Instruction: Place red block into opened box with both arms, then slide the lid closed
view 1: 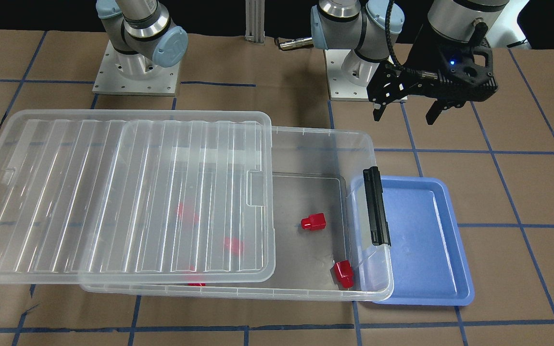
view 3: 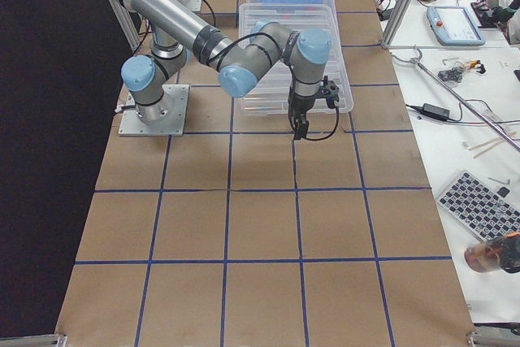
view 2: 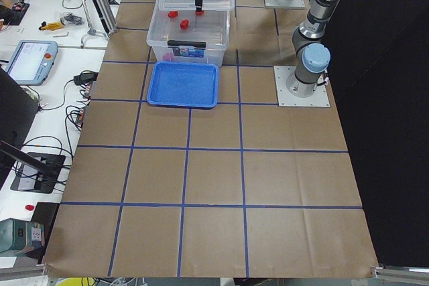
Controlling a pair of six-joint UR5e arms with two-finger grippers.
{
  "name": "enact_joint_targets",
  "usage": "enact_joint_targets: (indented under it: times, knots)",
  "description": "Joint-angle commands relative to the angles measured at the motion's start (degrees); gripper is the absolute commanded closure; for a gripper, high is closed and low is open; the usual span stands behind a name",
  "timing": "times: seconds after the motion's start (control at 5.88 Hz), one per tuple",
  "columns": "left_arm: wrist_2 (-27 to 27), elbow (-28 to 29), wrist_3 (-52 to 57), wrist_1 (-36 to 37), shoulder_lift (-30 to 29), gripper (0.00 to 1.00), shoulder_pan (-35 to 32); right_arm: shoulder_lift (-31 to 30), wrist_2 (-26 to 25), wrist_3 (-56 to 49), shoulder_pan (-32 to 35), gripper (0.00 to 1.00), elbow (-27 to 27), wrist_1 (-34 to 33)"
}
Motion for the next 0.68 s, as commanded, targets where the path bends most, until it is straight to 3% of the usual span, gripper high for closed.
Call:
enact_joint_targets:
  times: [0.0, 0.51]
  knots:
    - [-0.20, -0.04, 0.21, 0.01, -0.06, 0.01, 0.48, -0.27, 0.53, 0.59, -0.35, 0.00, 2.07, 0.31]
    - [0.15, -0.13, 0.30, 0.01, -0.06, 0.01, 0.48, -3.25, 2.29, 5.60, 0.35, 0.00, 4.89, 2.32]
